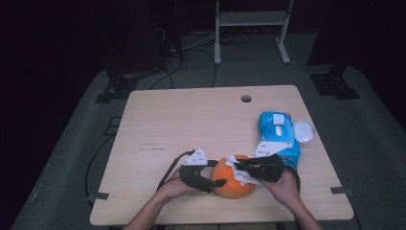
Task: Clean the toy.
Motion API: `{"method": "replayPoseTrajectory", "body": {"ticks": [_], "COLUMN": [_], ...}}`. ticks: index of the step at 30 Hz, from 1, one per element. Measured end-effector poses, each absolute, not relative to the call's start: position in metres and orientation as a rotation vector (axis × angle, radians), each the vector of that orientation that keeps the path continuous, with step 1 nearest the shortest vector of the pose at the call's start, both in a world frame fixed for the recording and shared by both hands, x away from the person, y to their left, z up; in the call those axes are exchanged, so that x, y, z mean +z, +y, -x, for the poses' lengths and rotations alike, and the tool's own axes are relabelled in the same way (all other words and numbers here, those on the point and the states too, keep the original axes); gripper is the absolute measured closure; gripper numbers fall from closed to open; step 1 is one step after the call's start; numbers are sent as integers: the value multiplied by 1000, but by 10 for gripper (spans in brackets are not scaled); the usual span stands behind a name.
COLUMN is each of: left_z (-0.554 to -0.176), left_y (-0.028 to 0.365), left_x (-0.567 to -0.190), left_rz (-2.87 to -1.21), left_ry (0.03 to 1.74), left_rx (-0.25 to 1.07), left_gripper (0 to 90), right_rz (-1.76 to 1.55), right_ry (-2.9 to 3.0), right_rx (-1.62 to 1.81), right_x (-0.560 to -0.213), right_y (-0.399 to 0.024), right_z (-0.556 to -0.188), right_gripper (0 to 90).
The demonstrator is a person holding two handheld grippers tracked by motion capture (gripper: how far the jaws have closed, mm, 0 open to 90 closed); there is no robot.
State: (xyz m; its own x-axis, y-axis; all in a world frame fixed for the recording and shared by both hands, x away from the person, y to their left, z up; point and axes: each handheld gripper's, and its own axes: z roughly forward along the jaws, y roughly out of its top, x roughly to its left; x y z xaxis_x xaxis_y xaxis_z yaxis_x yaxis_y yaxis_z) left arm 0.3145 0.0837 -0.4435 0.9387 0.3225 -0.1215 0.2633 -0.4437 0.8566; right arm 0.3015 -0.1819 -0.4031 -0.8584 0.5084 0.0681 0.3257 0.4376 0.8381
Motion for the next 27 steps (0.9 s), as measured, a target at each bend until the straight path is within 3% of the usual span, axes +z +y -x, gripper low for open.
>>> {"method": "replayPoseTrajectory", "body": {"ticks": [4, 8, 15, 17, 19, 21, 24, 27], "left_z": [-315, -319, -318, -315, -312, -307, -304, -304], "left_y": [83, 85, 79, 76, 76, 76, 77, 81], "left_x": [-443, -441, -449, -448, -442, -434, -420, -416], "left_rz": [-2045, -2033, -2057, -2061, -2065, -2051, -2036, -2057], "left_ry": [415, 443, 428, 398, 376, 339, 272, 238], "left_rx": [58, 22, -113, -94, -32, 58, 218, 294], "left_gripper": [239, 128, 80, 121, 257, 333, 351, 348], "right_rz": [-811, -779, -711, -708, -710, -711, -705, -700], "right_ry": [2486, 2503, 2574, 2576, 2563, 2536, 2483, 2459], "right_rx": [1407, 1397, 1439, 1430, 1427, 1436, 1474, 1479], "right_x": [-410, -411, -410, -409, -408, -404, -395, -393], "right_y": [-200, -197, -196, -197, -197, -197, -198, -194], "right_z": [-303, -299, -285, -282, -282, -282, -282, -283], "right_gripper": [828, 827, 822, 823, 824, 826, 826, 827]}}
